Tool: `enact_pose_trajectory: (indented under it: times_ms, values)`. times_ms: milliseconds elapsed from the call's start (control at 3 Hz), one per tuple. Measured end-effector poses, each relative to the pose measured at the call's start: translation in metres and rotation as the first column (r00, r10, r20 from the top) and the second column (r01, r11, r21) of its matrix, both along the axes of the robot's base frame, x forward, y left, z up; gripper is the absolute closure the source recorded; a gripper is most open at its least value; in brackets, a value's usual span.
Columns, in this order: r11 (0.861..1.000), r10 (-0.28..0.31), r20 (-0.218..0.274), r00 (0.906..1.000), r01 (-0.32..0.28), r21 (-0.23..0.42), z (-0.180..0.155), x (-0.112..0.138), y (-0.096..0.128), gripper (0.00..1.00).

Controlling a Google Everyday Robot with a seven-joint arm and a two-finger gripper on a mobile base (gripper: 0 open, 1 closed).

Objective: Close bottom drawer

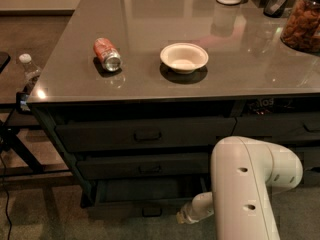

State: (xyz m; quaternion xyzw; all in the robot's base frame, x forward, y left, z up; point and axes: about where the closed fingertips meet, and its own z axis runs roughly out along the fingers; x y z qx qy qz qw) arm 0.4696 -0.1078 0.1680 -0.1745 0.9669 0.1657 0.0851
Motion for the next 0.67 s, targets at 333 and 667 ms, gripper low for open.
enact_pose_trajectory:
  times_ms: [333,667]
  values:
    - [0.998,-0.063,0.030,0.9975,0.063,0.018,0.0009,0.0341,0.0074,1.00]
    - [0.997,-0.070,0.035,0.9969,0.070,0.019,0.0015,0.0362,0.0080,1.00]
